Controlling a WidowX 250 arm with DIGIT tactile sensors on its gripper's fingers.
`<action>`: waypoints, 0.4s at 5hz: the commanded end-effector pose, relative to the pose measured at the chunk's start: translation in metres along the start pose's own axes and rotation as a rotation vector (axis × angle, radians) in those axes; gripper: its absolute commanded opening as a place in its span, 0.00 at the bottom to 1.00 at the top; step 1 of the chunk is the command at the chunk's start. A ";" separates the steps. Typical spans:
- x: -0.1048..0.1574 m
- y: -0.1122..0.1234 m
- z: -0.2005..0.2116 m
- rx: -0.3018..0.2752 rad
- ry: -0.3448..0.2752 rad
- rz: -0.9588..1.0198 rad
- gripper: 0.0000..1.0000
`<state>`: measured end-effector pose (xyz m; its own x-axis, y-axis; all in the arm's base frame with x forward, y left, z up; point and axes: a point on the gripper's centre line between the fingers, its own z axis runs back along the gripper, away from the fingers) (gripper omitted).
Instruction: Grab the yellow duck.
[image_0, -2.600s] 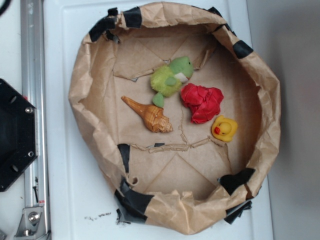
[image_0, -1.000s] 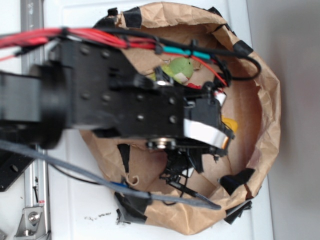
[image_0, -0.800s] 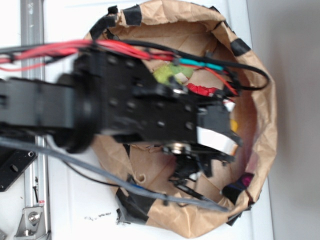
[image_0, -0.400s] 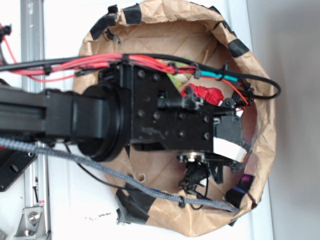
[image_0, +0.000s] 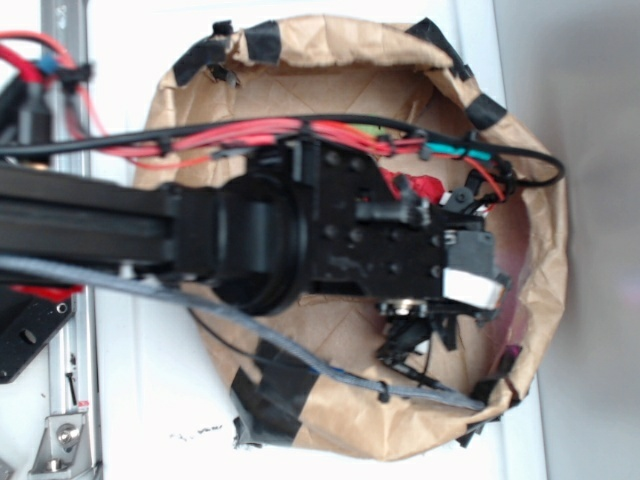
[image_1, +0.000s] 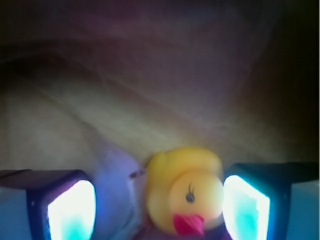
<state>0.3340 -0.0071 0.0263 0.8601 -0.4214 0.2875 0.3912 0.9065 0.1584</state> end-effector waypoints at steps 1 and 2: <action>-0.007 0.042 -0.007 0.078 0.040 0.086 1.00; -0.007 0.049 0.003 0.113 0.039 0.096 0.00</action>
<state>0.3456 0.0290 0.0292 0.8920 -0.3616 0.2712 0.3074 0.9252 0.2225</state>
